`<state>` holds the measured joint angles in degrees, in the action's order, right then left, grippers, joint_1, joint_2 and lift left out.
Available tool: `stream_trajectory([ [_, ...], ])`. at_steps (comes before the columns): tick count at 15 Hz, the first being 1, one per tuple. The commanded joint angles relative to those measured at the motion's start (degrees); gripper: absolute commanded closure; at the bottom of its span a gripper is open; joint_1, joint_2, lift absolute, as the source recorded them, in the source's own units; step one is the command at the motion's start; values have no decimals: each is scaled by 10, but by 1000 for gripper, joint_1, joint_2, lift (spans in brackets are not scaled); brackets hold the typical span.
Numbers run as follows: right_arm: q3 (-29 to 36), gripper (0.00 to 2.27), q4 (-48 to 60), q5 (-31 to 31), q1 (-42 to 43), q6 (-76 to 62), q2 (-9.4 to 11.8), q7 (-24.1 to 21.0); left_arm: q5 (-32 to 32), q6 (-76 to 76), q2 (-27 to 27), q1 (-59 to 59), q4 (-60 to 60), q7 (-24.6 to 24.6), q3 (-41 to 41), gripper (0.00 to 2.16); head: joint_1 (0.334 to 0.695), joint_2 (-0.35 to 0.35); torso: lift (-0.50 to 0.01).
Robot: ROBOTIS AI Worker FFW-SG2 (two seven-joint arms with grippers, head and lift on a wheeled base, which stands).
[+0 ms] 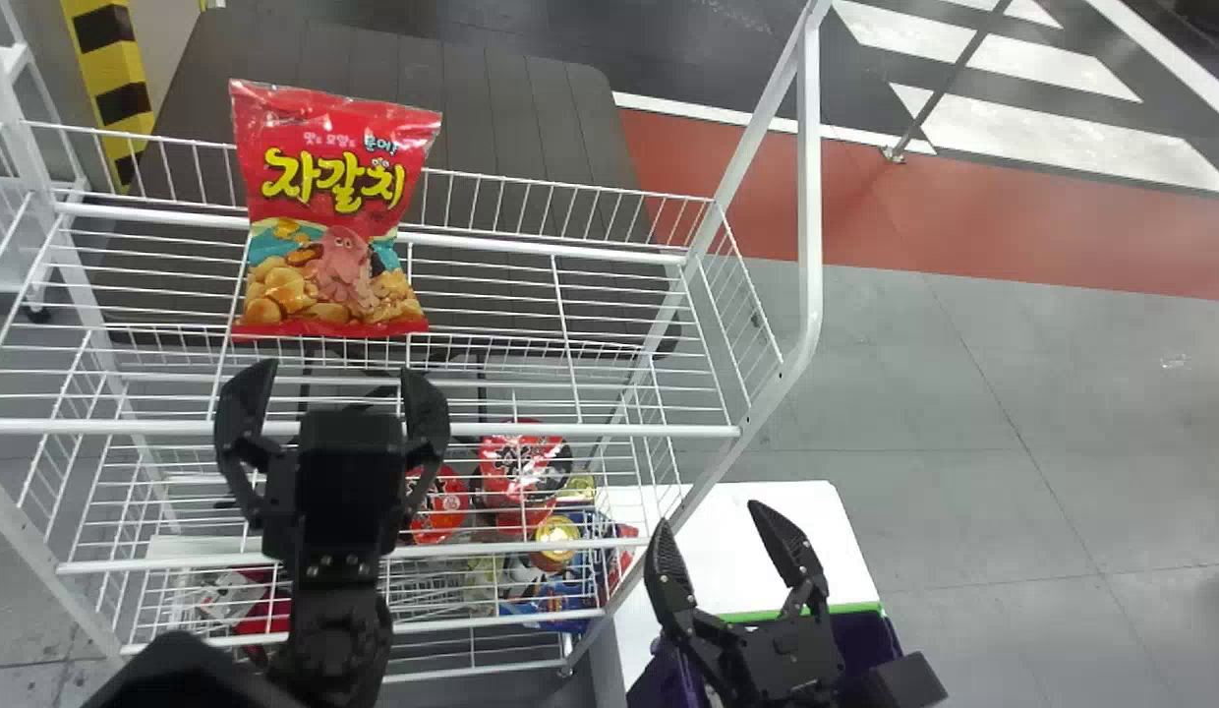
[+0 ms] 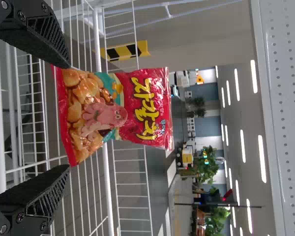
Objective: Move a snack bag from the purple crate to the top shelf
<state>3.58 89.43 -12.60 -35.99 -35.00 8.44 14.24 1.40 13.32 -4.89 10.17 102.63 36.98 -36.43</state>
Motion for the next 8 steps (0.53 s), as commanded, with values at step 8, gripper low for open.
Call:
stream_trajectory([
  [8, -4, 130, -8, 6, 0, 10, -1, 0, -43, 48, 50, -147, -163, 75, -39, 103, 695, -333, 0],
])
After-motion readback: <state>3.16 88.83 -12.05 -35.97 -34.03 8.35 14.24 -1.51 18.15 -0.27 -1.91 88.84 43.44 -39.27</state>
